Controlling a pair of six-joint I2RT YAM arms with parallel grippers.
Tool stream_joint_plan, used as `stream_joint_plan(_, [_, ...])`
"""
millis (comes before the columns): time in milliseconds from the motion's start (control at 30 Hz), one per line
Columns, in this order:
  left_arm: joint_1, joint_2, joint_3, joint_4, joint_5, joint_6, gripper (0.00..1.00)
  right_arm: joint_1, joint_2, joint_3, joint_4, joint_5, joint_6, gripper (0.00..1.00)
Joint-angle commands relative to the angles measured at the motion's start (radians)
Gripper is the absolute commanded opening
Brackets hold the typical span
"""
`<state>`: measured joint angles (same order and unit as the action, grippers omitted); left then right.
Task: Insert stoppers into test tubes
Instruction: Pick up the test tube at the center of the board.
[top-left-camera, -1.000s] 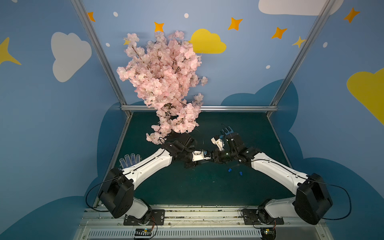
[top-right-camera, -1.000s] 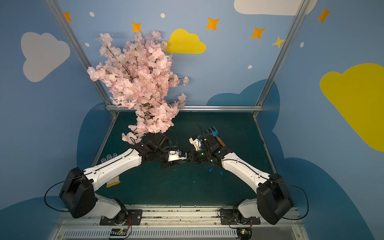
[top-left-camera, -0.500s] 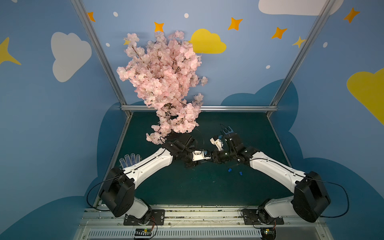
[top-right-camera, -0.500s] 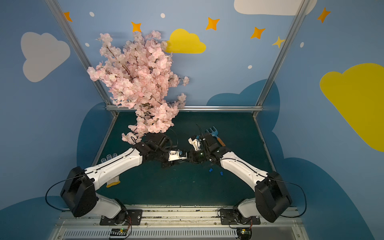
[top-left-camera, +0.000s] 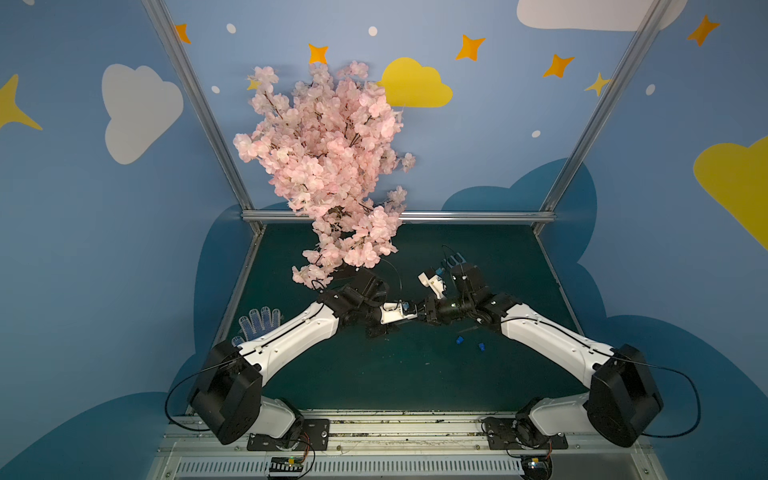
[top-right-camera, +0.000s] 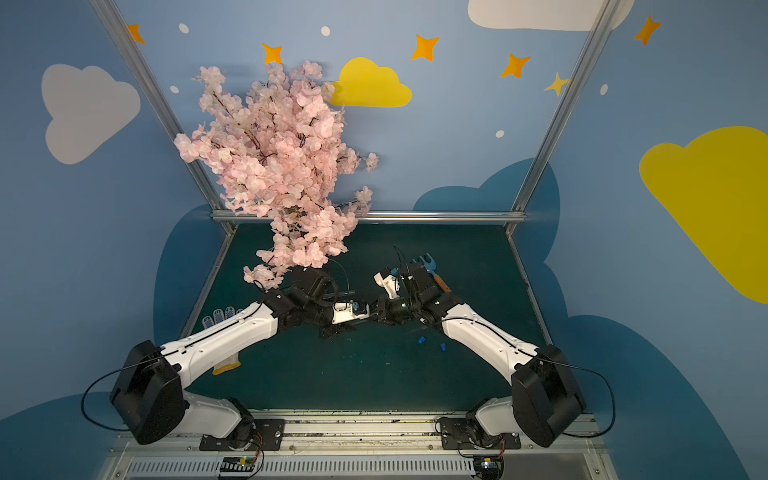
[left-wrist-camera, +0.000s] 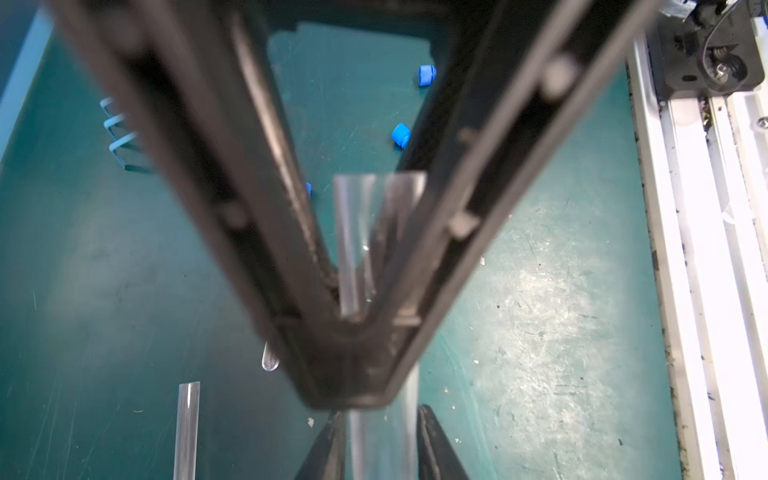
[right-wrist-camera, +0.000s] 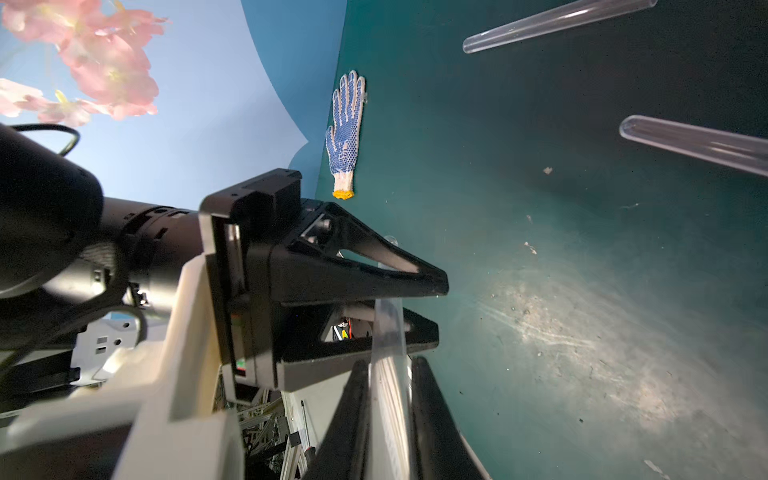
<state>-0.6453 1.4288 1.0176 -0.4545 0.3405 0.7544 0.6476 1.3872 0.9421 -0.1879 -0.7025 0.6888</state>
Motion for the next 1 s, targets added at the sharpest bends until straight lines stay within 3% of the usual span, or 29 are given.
stream_joint_plan(0, [0.006, -0.026, -0.006, 0.026, 0.036, -0.003, 0.27, -0.01, -0.039, -0.021, 0.018, -0.03, 0.009, 0.09])
stream_joint_plan(400, [0.007, -0.048, -0.016, 0.013, 0.056, 0.006, 0.07, -0.018, -0.048, -0.029, 0.009, -0.025, 0.009, 0.08])
stream_joint_plan(433, [0.007, -0.052, -0.016, 0.016, 0.057, 0.006, 0.05, -0.018, -0.049, -0.031, 0.007, -0.021, 0.01, 0.1])
stream_joint_plan(533, [0.008, -0.059, -0.02, 0.027, 0.047, 0.005, 0.03, -0.022, -0.066, -0.031, 0.007, -0.008, 0.005, 0.3])
stream_joint_plan(700, [0.009, -0.052, -0.024, 0.007, -0.012, 0.019, 0.03, -0.081, -0.166, -0.058, 0.011, 0.035, -0.022, 0.4])
stream_joint_plan(867, [0.016, -0.035, -0.022, -0.031, -0.077, 0.001, 0.03, -0.207, -0.285, -0.081, -0.093, 0.121, -0.147, 0.41])
stream_joint_plan(967, [0.017, -0.028, -0.035, -0.029, -0.1, -0.034, 0.02, -0.265, -0.31, -0.037, -0.155, 0.233, -0.299, 0.41])
